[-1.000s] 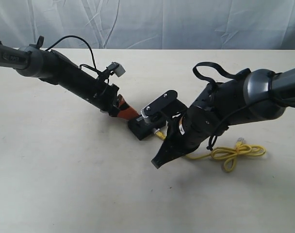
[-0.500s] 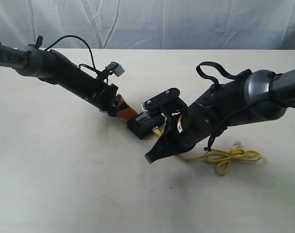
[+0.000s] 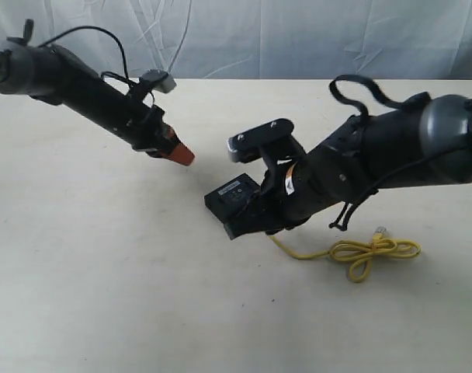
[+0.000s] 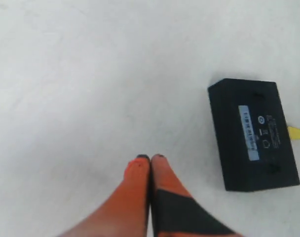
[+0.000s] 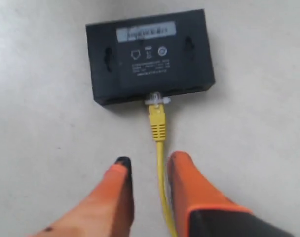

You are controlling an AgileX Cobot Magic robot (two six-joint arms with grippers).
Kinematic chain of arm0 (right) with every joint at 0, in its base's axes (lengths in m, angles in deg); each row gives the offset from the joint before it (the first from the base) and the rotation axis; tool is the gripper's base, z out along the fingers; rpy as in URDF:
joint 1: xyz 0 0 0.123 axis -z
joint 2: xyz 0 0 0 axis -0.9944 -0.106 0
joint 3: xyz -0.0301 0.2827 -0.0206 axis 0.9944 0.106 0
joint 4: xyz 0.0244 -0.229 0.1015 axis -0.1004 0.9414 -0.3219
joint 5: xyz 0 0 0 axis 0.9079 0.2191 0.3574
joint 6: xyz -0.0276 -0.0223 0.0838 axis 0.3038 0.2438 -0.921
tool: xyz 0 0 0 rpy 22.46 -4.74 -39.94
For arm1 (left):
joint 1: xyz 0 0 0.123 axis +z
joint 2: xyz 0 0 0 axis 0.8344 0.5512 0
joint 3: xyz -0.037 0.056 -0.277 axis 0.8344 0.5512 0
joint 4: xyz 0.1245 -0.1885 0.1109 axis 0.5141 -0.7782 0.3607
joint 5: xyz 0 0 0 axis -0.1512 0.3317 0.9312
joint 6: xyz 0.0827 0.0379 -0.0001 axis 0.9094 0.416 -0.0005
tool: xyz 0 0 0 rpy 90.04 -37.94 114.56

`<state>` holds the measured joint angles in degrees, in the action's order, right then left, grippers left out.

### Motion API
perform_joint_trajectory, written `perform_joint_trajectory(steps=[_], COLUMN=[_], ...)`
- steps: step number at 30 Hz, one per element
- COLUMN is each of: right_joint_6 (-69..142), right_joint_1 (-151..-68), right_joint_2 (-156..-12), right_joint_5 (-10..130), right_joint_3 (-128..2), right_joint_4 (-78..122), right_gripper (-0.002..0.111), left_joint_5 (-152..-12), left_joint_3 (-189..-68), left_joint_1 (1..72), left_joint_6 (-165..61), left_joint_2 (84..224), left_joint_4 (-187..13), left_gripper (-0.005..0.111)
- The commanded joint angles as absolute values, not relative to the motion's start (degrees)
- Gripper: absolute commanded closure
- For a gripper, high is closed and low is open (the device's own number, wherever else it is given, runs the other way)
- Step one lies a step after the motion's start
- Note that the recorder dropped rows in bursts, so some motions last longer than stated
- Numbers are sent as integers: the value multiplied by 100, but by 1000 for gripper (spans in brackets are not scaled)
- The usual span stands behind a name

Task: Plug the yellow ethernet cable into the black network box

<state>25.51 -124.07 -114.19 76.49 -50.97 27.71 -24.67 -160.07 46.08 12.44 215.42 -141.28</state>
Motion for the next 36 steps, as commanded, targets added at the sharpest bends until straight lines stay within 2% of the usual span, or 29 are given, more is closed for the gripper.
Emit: perform_joint_trajectory(steps=[1,6,14,20,23,36], right_joint_6=[1964,1854,1854,1854,1897,1897], right_joint_1=[-12183,-11681,-10720,-10611,-10611,-10611], right_joint_2=[-10673,-9901,-8275,-6999,-6526,-5823], right_joint_5=[8349,8763,8752,8158,7537,7551], right_joint_3=[-5113,-4851,-4061,-3284,-2882,-2786], right_joint_4=[2554,2120,2011,2311,2553,2449], right_gripper=[109,109,109,109,109,109], left_joint_5=[-2669,-3547,-5170,-5435,-5435,-5349], left_joint_3=[-15954,-15036,-12515,-11092,-10681,-10441], left_joint_1=[4843,4896,4896,4896,4896,4896], left_joint_6=[-1030,-2389,-2485,-2485,-2471,-2471], left_joint_2=[20632,19281,16368,14546,13982,13145], left_joint_4=[-12622,-11614,-11501,-11497,-11497,-11497], left_gripper=[107,107,107,107,107,107])
